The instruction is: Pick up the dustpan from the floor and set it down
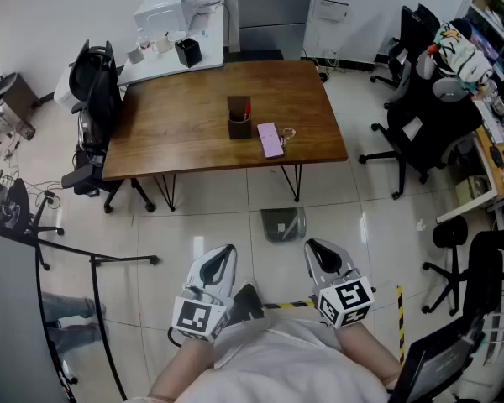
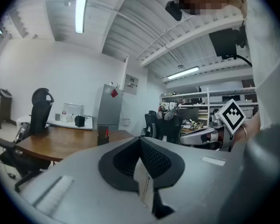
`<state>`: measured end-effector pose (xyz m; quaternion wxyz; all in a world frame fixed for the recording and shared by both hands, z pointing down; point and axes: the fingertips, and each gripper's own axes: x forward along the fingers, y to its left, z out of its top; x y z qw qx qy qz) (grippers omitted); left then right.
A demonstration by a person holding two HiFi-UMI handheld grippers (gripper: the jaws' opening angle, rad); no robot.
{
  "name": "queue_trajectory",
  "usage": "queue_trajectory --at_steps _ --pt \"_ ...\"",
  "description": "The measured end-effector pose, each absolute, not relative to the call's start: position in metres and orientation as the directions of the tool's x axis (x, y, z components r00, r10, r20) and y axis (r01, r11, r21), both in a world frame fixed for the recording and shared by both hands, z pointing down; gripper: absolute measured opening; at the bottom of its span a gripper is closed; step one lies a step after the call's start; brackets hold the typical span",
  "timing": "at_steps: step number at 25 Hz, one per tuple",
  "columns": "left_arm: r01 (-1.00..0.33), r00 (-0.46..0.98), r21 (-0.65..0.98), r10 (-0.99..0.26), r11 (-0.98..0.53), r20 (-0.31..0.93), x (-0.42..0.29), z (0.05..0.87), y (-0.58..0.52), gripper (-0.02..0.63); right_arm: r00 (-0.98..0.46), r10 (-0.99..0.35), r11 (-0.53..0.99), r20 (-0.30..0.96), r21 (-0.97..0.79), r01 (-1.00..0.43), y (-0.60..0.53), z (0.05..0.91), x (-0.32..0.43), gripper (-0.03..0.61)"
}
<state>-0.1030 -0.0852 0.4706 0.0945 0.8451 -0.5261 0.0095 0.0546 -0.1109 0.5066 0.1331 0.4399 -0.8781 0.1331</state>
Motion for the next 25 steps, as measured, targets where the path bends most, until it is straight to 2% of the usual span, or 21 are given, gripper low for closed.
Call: queue_trajectory --at_steps 8,12,13,14,16,18,22,25 --pt "-0.892 0.443 0.155 -0.889 -0.424 0.119 -0.134 0.465 -0.158 0.014 -0.52 -0.77 0.525 0.369 -0.095 -0.846 -0.179 0.509 0.041 0.021" --pt "-0.895 0.438 0.156 -0.89 -0.418 0.125 -0.131 0.472 -0.179 0.014 -0.499 -0.736 0.517 0.458 -0.096 -0.851 -0.204 0.538 0.048 0.026" --pt "-0.895 0.437 0.166 -0.89 -0.415 0.133 -0.129 0.472 -0.183 0.013 -0.497 -0.709 0.517 0.501 -0.11 -0.849 -0.21 0.555 0.05 0.046" --pt "-0.894 0.438 0.176 -0.888 -0.413 0.142 -0.127 0.474 -0.187 0.012 -0.492 -0.675 0.513 0.55 -0.13 -0.849 -0.217 0.576 0.052 0.115" --pt "-0.893 0.439 0.184 -0.885 -0.411 0.157 -0.124 0.488 -0.195 0.014 -0.467 -0.595 0.484 0.654 -0.171 -0.858 -0.233 0.628 0.059 0.319" --pt "-0.897 0.431 0.194 -0.885 -0.398 0.176 -0.123 0.508 -0.199 0.013 -0.43 -0.507 0.448 0.747 -0.197 -0.872 -0.244 0.686 0.068 0.348" --pt "-0.905 0.414 0.219 -0.877 -0.366 0.243 -0.123 0.556 -0.196 0.014 -0.328 -0.333 0.385 0.884 -0.19 -0.903 -0.253 0.795 0.087 0.351" --pt "-0.911 0.399 0.225 -0.88 -0.347 0.258 -0.126 0.589 -0.199 0.014 -0.363 -0.174 0.281 0.916 -0.307 -0.909 -0.25 0.854 0.087 0.337"
